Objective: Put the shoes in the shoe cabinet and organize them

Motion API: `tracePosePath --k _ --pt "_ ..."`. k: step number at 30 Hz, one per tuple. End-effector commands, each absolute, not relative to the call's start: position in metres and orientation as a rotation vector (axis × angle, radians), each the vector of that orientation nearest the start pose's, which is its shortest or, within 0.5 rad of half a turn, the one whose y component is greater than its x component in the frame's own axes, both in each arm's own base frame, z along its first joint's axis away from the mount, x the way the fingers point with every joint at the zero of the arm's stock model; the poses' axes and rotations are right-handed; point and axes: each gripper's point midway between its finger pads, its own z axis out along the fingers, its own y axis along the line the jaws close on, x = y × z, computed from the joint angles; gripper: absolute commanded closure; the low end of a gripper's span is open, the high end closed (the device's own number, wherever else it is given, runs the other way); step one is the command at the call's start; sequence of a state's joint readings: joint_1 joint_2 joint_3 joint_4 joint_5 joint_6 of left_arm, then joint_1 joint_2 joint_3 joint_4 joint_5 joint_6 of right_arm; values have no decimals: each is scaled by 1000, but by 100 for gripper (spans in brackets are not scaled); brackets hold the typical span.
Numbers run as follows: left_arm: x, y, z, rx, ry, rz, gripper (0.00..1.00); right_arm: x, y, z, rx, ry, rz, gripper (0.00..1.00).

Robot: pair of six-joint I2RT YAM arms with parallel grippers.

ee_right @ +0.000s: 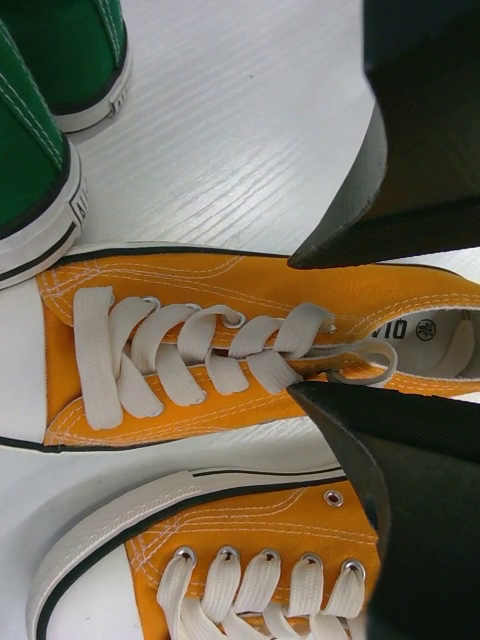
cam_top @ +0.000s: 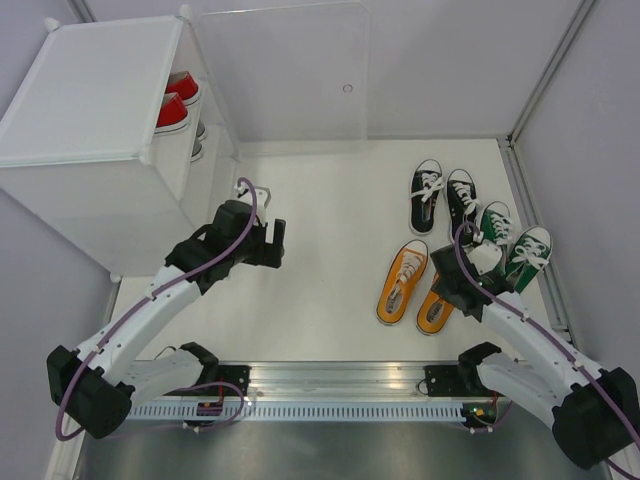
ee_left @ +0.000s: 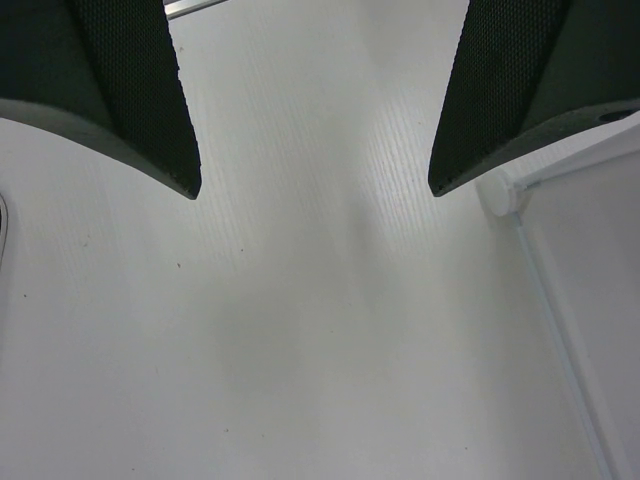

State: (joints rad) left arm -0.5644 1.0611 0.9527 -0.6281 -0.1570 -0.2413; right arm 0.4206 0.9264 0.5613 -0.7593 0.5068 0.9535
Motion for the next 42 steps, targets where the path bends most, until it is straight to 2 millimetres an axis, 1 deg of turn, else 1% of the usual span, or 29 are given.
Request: tracePosePath --k 1,3,5,6,7,10,11,12,13,14,15,16,19,20,22,24,25,26,28,29,30,32,33,35,36,39,40,41,42 --pt "269 -139 185 297 2242 -190 4 193 29 52 850 2387 -153 46" --pt "269 -135 184 288 2241 -166 4 193 27 44 842 2406 -190 45" --pt "270 -130 184 274 2236 -138 4 200 28 41 844 2392 -178 43" --pt "271 -130 184 272 2237 -132 4 199 28 34 845 2409 -188 43" --pt "271 -129 183 271 2237 -128 4 207 30 33 853 2391 -164 43" --pt "271 -127 180 266 2242 -111 4 214 29 25 844 2403 -173 49" --pt "272 -126 180 263 2243 -103 5 217 28 25 828 2402 -176 59" --pt "272 -125 179 264 2245 -98 5 218 27 25 823 2400 -191 66" --pt "272 -125 179 262 2244 -93 5 219 25 24 816 2398 -205 80" --pt "272 -123 179 257 2244 -82 5 220 24 25 804 2398 -212 88" --pt "273 -123 179 256 2242 -81 5 223 24 31 777 2394 -212 95" --pt "273 -122 179 251 2239 -74 5 224 21 36 755 2388 -236 99" --pt "273 -120 178 250 2243 -64 5 235 19 63 675 2352 -242 99" --pt "274 -121 179 250 2243 -64 5 243 19 79 664 2315 -230 99" --pt "274 -120 179 248 2241 -62 5 248 20 102 609 2276 -212 99" --pt "274 -119 178 247 2241 -55 5 258 26 135 573 2212 -145 99" --pt "274 -117 178 243 2241 -45 5 260 29 144 518 2211 -140 100" --pt "275 -117 179 237 2237 -40 5 268 36 164 494 2180 -101 99" --pt "276 -114 180 227 2230 -24 5 274 51 179 375 2189 -82 100" --pt "276 -113 181 222 2228 -20 5 280 61 200 341 2159 -51 100" --pt "276 -112 181 219 2227 -18 5 283 80 204 256 2167 -17 100" --pt "276 -111 182 210 2221 -11 5 289 109 223 114 2141 66 100" --pt "276 -110 181 211 2225 -7 5 292 138 226 21 2138 178 99" --pt "276 -109 182 204 2220 -1 5 300 169 232 -120 2122 287 99" --pt "277 -109 183 200 2215 1 5 303 192 238 -190 2102 388 99" --pt "277 -108 183 193 2214 6 5 319 234 239 -393 2076 473 99" --pt "276 -109 183 193 2215 -3 5 320 248 238 -454 2071 513 99" --pt "277 -109 184 193 2211 -9 5 328 263 229 -515 2084 541 99" --pt "277 -110 184 191 2209 -13 5 333 276 228 -581 2049 559 99"
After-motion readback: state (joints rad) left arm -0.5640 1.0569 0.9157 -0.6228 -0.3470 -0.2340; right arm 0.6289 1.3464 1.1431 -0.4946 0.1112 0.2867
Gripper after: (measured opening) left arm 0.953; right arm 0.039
